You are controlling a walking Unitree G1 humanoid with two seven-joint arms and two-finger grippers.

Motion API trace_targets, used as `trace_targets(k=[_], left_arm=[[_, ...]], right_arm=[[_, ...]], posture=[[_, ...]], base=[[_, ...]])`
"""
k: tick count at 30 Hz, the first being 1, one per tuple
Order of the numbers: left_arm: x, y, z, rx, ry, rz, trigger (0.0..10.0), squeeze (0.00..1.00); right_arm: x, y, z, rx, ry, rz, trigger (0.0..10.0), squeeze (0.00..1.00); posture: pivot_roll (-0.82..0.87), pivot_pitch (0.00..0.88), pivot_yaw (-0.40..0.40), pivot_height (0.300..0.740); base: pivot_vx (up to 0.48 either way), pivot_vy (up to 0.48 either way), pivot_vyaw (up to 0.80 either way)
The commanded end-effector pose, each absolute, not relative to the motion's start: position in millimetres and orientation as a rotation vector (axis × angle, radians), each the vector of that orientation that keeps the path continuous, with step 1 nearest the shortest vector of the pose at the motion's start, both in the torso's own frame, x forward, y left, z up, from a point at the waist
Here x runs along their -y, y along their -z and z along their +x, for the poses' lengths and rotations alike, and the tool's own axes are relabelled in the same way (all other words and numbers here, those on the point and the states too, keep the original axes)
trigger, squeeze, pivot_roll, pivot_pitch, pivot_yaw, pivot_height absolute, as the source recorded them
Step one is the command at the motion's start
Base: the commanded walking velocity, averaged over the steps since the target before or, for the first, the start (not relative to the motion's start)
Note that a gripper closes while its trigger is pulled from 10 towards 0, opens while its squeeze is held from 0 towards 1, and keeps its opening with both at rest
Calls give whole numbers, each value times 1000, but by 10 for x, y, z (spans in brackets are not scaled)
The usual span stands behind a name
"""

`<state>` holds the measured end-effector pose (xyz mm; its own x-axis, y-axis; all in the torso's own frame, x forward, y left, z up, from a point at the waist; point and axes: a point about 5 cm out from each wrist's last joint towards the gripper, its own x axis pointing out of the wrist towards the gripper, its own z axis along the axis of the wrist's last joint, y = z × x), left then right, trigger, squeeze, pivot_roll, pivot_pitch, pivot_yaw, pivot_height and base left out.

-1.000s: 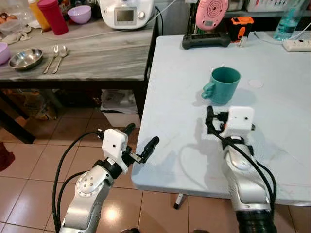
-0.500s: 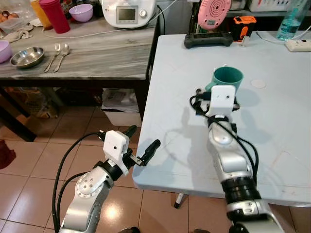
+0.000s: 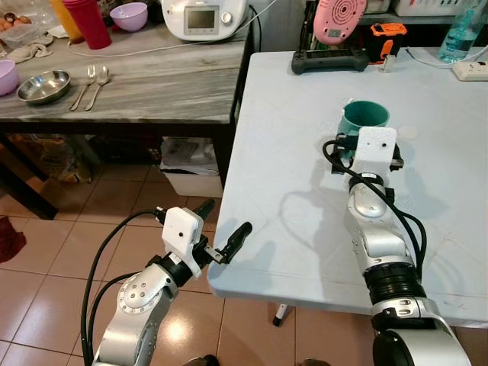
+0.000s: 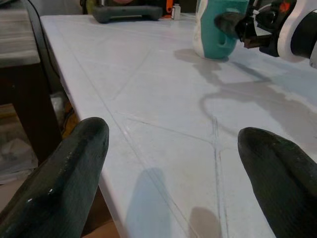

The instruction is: Setting the table

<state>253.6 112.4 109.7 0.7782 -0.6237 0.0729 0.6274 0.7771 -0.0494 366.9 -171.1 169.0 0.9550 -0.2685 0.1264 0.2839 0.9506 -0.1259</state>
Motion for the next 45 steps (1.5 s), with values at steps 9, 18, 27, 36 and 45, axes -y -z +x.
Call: trace_targets(k=[9,18,27,36,45], left_arm=[[-1143,-1116,2521,53,690,-57,10000,0],[-1115,-1135,2542,69,723,-88,10000,0],[-1068,-1157,2484,75,802,-137,10000,0],[-1068,-1166,2474,74,812,-132,10000,0],[-1069,-1177,2479,68,806,-127,10000,0]], right_arm=[[1775,-1640,3619,114,315,-148,10000,0],[1778,-1655,3641,121,312,-163,10000,0],[1754,-1703,3679,130,299,-172,10000,0],[1767,-1717,3712,127,313,-178,8275,0],[1768,-1695,3711,127,318,-178,0,0]], posture=[[-185,151,116,740],[-183,145,106,740],[-184,148,96,740],[-184,148,96,740],[-184,143,99,740]], base=[[0,0,0],[0,0,0],[0,0,0],[0,0,0],[0,0,0]])
